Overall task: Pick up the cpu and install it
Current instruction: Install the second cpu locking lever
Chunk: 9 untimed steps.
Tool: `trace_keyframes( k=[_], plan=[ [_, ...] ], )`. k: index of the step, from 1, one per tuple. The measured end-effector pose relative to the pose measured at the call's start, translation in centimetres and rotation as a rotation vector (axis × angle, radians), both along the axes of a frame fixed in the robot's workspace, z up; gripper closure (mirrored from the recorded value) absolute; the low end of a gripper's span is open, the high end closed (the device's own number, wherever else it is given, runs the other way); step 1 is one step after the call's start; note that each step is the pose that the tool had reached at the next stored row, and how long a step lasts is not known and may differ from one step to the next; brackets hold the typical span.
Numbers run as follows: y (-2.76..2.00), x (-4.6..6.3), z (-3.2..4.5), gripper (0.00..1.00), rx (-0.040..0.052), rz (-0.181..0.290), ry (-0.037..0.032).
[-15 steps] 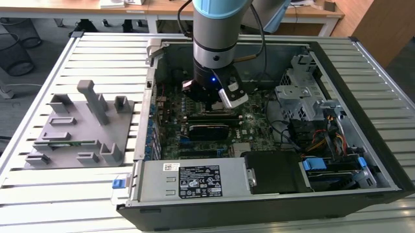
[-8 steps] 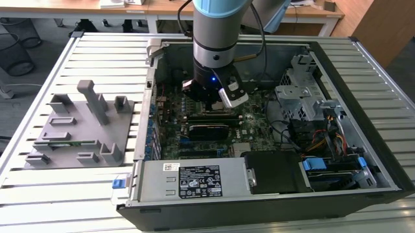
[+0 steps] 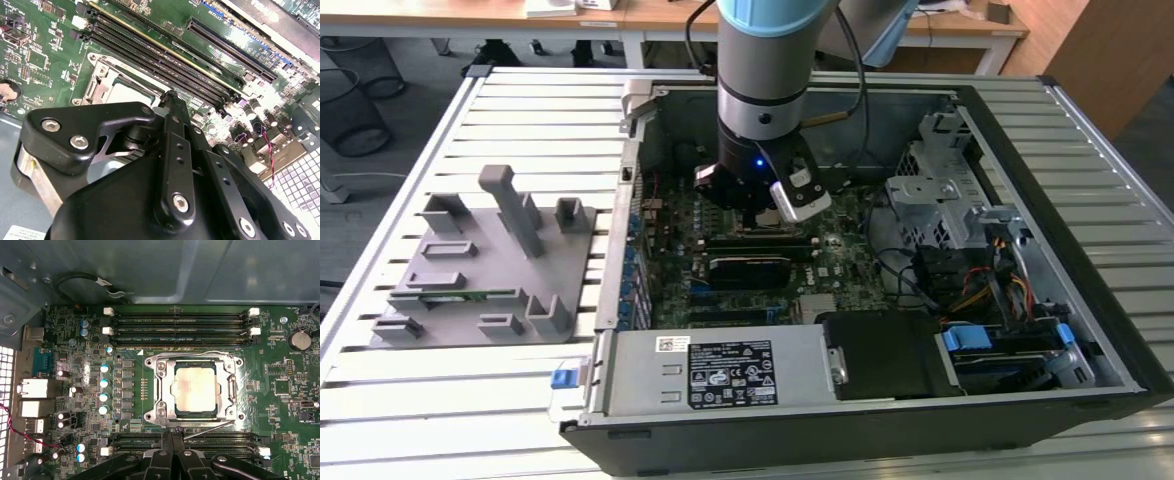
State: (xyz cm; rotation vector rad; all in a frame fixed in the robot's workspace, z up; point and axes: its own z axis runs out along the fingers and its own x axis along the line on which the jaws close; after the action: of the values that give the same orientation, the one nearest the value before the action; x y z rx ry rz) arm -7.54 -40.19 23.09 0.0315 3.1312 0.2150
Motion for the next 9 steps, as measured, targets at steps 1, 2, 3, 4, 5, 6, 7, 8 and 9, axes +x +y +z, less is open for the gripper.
trace_keyframes(
  k=[1,2,3,4,5,6,7,8,9],
  plan=[
    [0.0,0.0,-0.01,0.89,-0.0001,0.0,0.0001],
    [0.0,0.0,-0.06,0.89,-0.0002,0.0,0.0001],
    [0.0,0.0,-0.14,0.89,-0.0002,0.0,0.0001],
    [0.0,0.0,-0.24,0.89,0.0,0.0,0.0],
    [0.0,-0.01,-0.32,0.89,0.0,0.0,0.0],
    [0.0,-0.02,-0.37,0.89,0.0,0.0,0.0],
    [0.0,-0.02,-0.43,0.89,0.0,0.0,0.0],
    [0.0,-0.03,-0.48,0.89,0.0003,0.0,0.0001],
    [-0.06,-0.03,-0.49,0.89,0.0078,0.0,0.0]
  ],
)
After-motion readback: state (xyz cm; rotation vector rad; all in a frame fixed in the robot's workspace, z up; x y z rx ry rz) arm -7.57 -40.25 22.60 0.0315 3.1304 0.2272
